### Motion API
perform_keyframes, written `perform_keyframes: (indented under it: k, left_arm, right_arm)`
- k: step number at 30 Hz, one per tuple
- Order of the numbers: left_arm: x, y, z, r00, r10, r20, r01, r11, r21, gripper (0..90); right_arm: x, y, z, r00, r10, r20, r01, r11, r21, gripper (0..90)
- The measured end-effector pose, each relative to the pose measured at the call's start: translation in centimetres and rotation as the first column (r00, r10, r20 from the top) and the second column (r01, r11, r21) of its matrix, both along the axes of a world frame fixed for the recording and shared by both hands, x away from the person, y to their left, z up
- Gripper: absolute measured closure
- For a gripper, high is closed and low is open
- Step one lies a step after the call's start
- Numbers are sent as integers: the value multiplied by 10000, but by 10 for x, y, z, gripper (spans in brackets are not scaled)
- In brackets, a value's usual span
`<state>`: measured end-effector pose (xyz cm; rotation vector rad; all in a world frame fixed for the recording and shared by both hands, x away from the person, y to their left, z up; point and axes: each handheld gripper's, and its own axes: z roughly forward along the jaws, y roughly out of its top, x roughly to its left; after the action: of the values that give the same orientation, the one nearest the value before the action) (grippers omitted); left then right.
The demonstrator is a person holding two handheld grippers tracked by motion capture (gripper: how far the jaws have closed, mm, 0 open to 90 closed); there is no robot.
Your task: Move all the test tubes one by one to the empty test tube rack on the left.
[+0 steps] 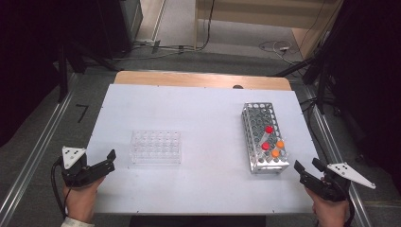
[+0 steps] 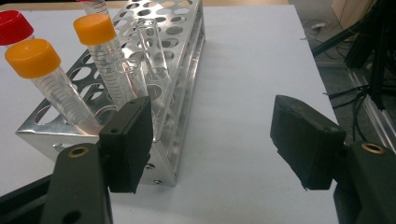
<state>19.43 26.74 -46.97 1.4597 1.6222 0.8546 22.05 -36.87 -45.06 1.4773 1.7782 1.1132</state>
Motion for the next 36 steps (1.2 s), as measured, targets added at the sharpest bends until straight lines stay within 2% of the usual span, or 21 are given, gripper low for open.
perform_keyframes:
  k: [9, 20, 31, 33, 36]
  left_arm:
    - [-1, 1, 0, 10000, -22, -15, 22, 10000, 30, 37]
    - [0, 0, -1, 10000, -31, -34, 31, 10000, 6, 37]
    - [0, 0, -1, 9999, -70, -95, 71, 10000, 52, 39]
    - [0, -1, -1, 9999, -68, -92, 68, 10000, 34, 39]
    - [1, -1, -1, 9999, -58, -114, 58, 10000, 58, 40]
  right_arm:
    - [0, 3, 1, 9997, 197, -118, -196, 9998, 12, 274]
    - [2, 11, 1, 9981, 601, -114, -600, 9982, 86, 317]
    - [7, 20, -1, 9938, 1115, -5, -1115, 9935, 212, 425]
    - [9, 24, -2, 9926, 1215, -7, -1215, 9925, 148, 493]
    - [11, 27, -3, 9916, 1293, 13, -1293, 9916, 21, 529]
